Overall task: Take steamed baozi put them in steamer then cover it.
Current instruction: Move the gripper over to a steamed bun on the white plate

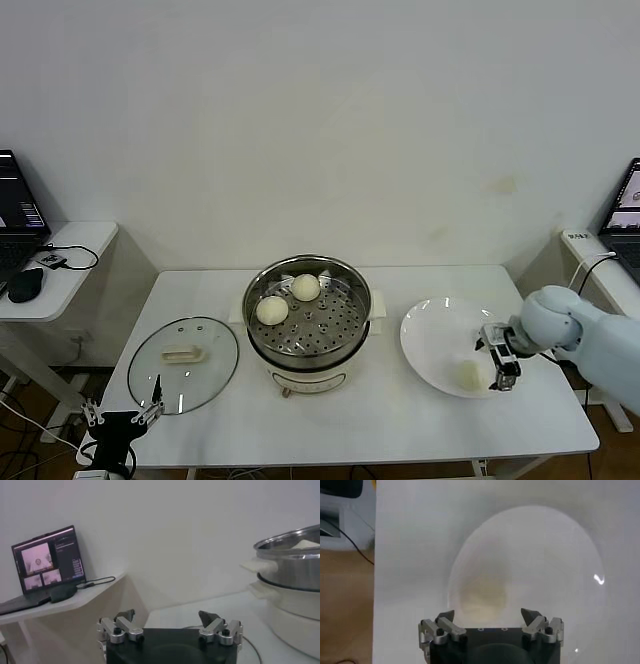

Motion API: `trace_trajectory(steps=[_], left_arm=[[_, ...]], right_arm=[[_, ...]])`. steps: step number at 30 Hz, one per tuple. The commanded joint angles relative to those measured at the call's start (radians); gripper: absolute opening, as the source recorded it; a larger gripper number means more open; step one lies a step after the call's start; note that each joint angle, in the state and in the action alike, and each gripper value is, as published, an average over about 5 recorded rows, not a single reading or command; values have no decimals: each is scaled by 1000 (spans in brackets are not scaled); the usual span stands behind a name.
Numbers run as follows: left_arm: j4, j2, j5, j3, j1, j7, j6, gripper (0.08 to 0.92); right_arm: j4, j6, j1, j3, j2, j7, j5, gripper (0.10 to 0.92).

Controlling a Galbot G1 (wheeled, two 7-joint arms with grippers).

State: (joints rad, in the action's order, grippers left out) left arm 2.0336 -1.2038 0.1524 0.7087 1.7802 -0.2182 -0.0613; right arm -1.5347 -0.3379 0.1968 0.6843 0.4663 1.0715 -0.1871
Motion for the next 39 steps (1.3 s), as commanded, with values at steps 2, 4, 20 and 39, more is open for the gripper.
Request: trace_trajectory(steps=[2, 4, 20, 39], left_arm=[[-6, 3, -1, 2, -2, 0, 1, 823], [-6, 5, -1, 3, -2, 0, 1, 823], [-6, 2, -1, 5, 0, -3, -2, 823], [6, 1, 1, 6, 7, -5, -4, 823]], right_arm=[[69, 1, 56, -35, 42, -1, -23, 805], [71, -3, 56, -34, 47, 0, -17, 793], [79, -29, 46, -36, 82, -4, 6, 637], [43, -35, 8, -41, 46, 2, 23, 501]])
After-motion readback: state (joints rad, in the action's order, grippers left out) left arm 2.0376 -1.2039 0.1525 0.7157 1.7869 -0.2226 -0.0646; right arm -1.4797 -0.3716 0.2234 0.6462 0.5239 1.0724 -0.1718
